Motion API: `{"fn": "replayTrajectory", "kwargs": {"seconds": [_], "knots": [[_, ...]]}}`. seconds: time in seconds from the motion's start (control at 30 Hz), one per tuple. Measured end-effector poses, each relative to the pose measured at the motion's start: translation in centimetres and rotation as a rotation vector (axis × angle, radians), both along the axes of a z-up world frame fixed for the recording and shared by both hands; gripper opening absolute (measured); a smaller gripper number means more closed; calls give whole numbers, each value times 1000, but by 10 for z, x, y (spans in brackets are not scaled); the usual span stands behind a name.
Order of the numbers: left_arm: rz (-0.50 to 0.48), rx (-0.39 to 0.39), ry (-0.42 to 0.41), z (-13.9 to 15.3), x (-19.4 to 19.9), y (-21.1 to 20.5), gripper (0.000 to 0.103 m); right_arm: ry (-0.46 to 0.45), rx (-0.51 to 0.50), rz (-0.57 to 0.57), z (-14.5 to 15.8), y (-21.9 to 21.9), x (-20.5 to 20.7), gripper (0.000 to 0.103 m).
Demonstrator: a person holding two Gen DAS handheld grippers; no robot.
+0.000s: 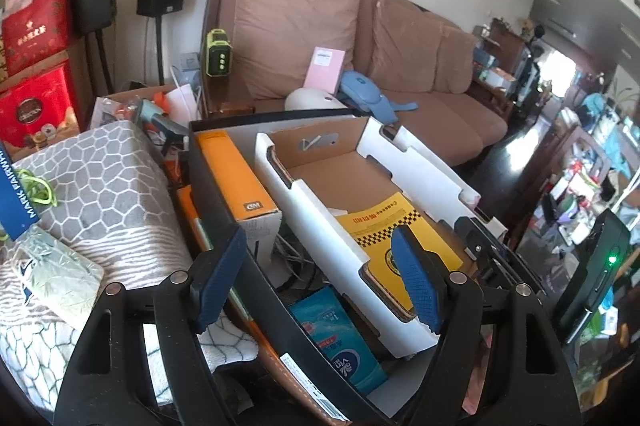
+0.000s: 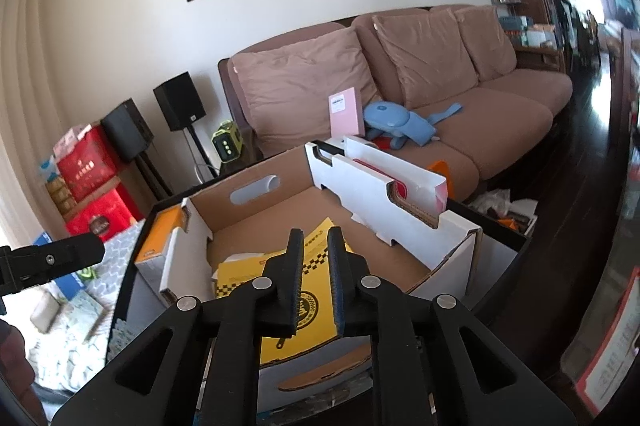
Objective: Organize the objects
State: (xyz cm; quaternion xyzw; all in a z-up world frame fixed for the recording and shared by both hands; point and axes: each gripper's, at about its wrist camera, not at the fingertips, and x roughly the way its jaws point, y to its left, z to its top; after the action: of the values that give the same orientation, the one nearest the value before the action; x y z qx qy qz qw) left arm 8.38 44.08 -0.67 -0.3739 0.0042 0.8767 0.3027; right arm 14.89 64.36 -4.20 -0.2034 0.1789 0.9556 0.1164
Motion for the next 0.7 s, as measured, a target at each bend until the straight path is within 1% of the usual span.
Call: {"fn": "replayTrajectory", "kwargs": {"seconds": [0.07, 0.13, 0.2, 0.23, 0.4, 0.5, 0.6, 0.7], "knots": [[-21, 5, -15, -5, -1, 0, 72, -8, 33, -2, 0, -5, -2, 14], [-44, 3, -29, -10, -2, -3, 72, -18, 59, -4, 0, -9, -3, 15], [-56, 4, -42, -11, -2, -9, 72, -23, 60, -9, 2, -10, -2, 16], [-65, 14, -40, -9, -1, -14, 72, -17, 49, -20, 5, -10, 0, 18], [-66, 47, 20, 14, 4, -52, 72, 13, 21, -70, 22, -16, 23, 18], [-62, 57, 33, 24, 6, -73, 74, -9, 15, -78, 31, -29, 35, 18], [-61, 50, 42, 34, 9, -97, 74, -33, 26, -83, 40, -45, 46, 18], [-68, 39, 58, 44, 10, -126, 75, -83, 4, -67, 44, -65, 54, 19]]}}
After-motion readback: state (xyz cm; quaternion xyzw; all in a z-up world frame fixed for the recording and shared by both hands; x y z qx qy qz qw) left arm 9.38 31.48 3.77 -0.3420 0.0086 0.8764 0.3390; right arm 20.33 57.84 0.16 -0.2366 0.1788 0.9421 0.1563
